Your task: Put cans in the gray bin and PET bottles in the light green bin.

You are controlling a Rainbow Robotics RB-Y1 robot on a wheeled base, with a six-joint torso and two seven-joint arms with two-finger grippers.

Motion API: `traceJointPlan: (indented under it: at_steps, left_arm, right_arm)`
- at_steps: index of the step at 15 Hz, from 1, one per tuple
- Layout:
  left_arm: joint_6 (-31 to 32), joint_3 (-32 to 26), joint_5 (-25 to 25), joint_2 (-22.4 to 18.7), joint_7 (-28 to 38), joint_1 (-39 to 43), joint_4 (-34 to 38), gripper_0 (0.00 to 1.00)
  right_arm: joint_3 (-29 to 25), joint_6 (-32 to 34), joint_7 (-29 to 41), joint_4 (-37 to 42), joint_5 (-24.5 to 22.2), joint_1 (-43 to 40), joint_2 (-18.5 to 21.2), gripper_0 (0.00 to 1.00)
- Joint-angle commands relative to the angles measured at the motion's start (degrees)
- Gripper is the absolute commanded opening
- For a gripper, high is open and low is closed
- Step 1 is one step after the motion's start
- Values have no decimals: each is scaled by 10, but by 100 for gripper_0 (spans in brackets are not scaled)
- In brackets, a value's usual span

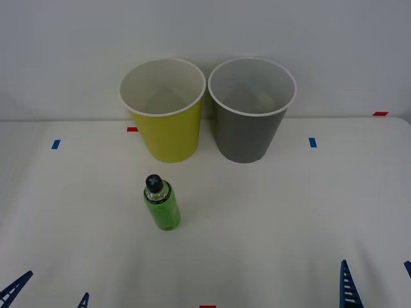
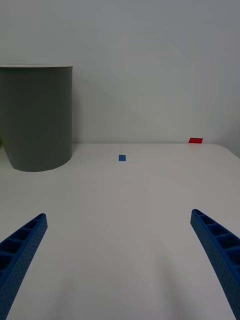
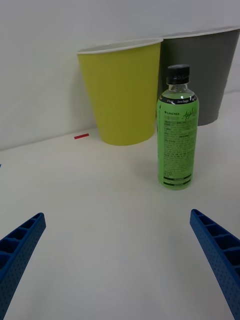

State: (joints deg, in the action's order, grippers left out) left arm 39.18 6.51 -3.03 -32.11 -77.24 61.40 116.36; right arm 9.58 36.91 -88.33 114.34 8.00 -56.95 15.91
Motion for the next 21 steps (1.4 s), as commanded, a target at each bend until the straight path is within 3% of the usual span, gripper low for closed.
traceJointPlan:
  at_steps: [1,9,21]
  left_arm:
    - [27,24,36,-44,-1,-56,-43,100]
    - [27,117,52,-105,-6,-216,-114,100]
    - [17,258,94,-125,2,-451,-218,100]
  right_arm:
    - [0,0,0,0,0,0,0,99]
    - [0,0,0,0,0,0,0,100]
    - [0,0,0,0,0,0,0,99]
